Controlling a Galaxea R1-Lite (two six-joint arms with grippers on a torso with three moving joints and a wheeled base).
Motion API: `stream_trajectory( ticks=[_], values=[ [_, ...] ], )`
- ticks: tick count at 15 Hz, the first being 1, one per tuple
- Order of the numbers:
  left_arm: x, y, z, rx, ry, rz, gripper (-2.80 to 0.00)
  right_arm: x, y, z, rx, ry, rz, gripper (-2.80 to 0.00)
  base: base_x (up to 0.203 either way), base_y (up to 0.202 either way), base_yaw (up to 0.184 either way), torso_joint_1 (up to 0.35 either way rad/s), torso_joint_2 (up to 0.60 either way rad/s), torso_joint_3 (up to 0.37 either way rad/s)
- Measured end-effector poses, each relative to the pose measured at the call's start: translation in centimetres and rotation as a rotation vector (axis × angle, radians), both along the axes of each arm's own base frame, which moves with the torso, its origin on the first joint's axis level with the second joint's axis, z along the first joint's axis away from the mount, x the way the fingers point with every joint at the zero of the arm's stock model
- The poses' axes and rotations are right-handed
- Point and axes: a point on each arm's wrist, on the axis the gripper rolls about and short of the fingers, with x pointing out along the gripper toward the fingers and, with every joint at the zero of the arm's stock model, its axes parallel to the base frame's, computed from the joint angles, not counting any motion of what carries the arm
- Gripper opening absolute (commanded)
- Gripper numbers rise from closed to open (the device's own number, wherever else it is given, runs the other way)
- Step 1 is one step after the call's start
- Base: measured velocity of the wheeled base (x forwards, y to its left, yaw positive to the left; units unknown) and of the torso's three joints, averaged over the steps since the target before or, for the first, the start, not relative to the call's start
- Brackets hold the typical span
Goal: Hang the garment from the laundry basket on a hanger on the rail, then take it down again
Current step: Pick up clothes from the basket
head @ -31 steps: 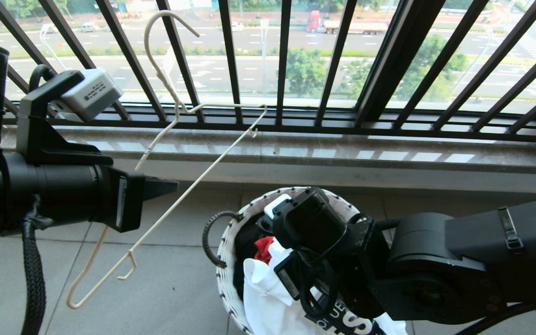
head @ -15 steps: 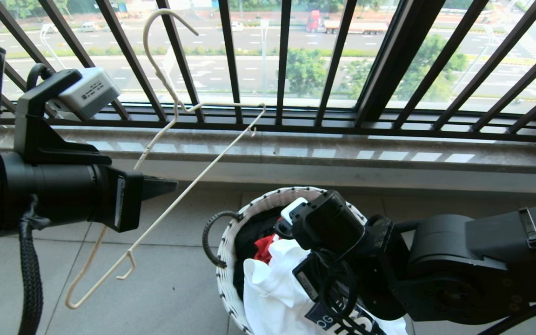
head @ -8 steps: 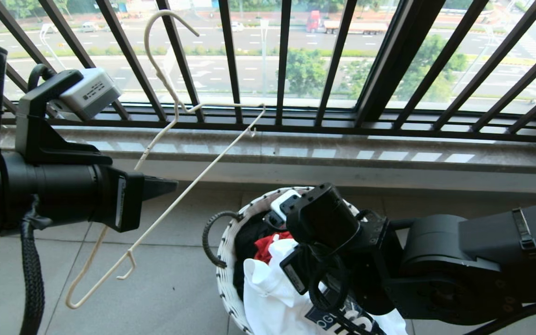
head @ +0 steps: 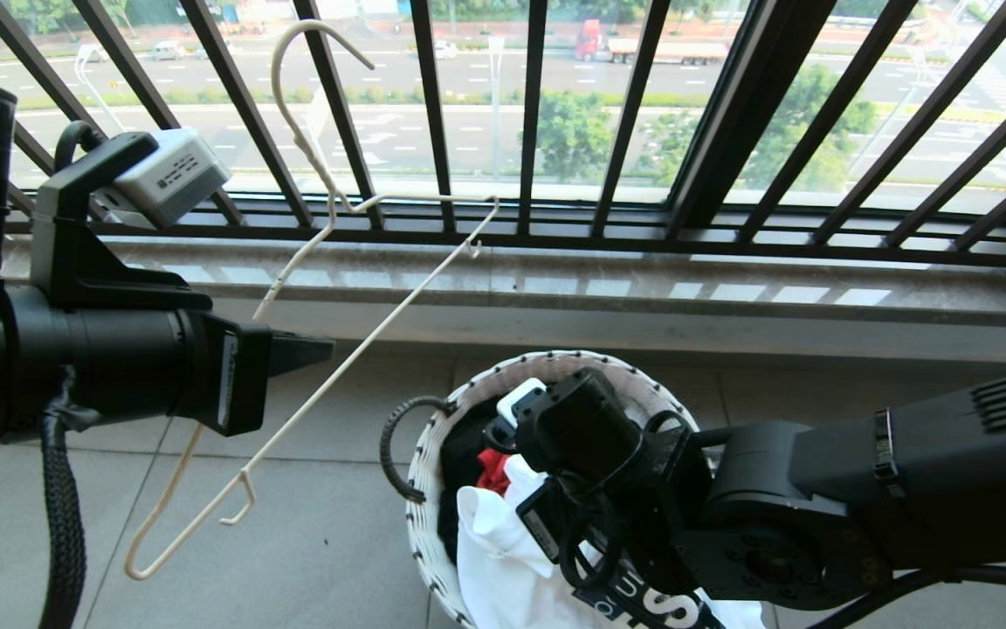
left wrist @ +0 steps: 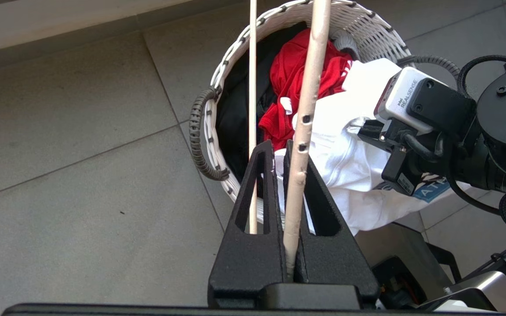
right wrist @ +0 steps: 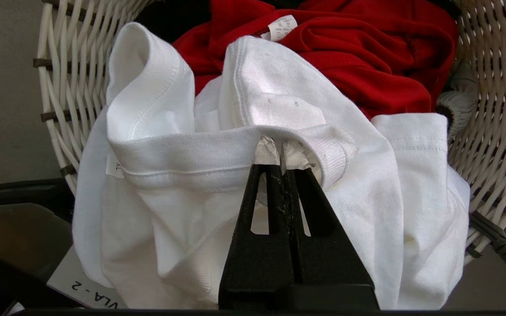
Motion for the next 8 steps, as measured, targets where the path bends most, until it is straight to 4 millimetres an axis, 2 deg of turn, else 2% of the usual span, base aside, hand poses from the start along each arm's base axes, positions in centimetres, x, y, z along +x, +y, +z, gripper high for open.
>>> stream_trajectory(
  ticks=[8],
  values=[
    [0.0,0.0,0.0,-0.002,-0.002,0.0,-2.8,-0.3,-1.6,0.0,-0.04,0.004,-0.007,-2.8,0.0,0.0,0.0,0.0,0.0,0.0]
  ],
)
